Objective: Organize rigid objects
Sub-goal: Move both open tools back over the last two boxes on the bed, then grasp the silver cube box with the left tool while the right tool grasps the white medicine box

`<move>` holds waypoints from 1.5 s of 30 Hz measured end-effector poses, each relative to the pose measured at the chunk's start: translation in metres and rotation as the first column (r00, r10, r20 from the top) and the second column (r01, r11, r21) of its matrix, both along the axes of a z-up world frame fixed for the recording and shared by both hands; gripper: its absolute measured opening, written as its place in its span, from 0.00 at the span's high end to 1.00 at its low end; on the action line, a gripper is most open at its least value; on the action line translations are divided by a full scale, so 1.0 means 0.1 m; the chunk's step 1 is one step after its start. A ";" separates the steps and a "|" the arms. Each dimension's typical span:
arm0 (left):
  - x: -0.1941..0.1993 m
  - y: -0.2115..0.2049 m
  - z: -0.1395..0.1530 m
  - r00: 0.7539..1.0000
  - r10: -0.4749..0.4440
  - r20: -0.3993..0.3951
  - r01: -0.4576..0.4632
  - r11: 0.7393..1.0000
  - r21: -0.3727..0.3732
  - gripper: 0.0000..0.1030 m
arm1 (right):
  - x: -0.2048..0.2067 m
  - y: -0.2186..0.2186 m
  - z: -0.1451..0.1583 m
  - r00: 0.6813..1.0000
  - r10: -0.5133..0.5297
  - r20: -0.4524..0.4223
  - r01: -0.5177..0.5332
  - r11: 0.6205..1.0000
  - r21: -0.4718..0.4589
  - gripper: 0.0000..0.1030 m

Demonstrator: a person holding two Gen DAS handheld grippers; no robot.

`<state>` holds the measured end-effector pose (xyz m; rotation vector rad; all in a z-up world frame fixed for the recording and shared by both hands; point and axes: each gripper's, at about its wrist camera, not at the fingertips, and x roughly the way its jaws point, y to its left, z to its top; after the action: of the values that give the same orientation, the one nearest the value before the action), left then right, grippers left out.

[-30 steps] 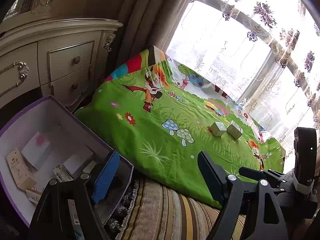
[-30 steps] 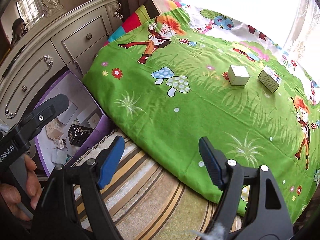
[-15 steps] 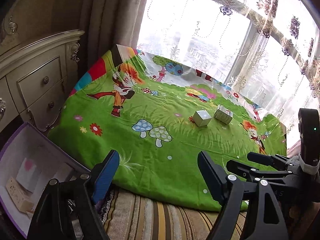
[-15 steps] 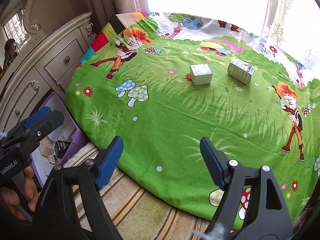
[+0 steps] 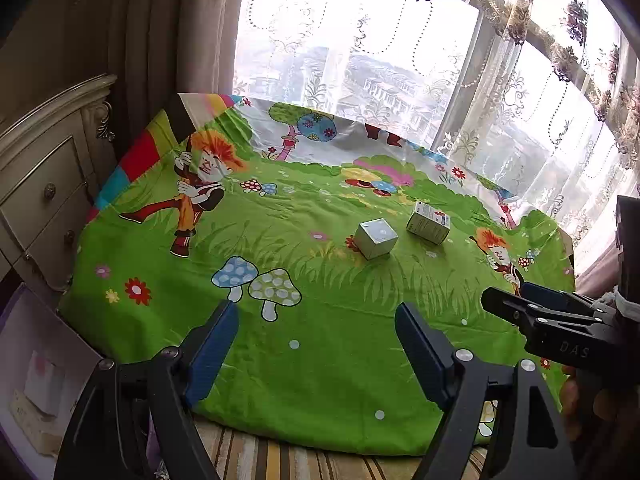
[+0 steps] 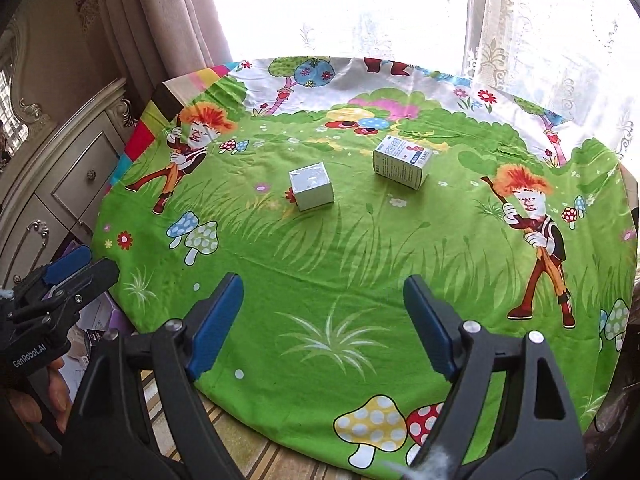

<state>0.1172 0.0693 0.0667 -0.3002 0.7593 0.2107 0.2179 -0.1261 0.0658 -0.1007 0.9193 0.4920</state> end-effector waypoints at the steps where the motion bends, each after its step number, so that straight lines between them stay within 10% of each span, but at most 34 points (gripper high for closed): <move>1: 0.05 -0.02 0.00 1.000 -0.003 -0.004 0.003 1.000 -0.003 0.21 | 0.04 -0.02 -0.01 1.000 -0.013 0.002 0.013 1.000 -0.002 0.16; 21: 1.65 -0.20 -0.46 0.977 0.110 -0.182 -0.139 0.978 -0.157 0.18 | 0.78 -0.62 -0.19 0.963 -0.270 -0.010 0.270 0.962 0.021 0.12; 39: 2.33 -0.21 -1.07 0.945 0.135 -0.298 -0.163 0.984 -0.071 0.18 | 1.17 -0.62 -0.20 0.941 -0.339 0.004 0.339 0.941 0.018 0.08; 45: 2.31 -0.30 -1.04 0.973 0.025 -0.229 -0.043 0.996 -0.075 0.43 | 1.35 -0.41 -0.23 0.937 -0.350 -0.003 0.350 0.936 0.030 0.07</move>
<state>0.3478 0.0390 -0.0377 -0.3690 0.9919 0.2502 0.3530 -0.1674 0.0425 0.0906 0.9035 0.1731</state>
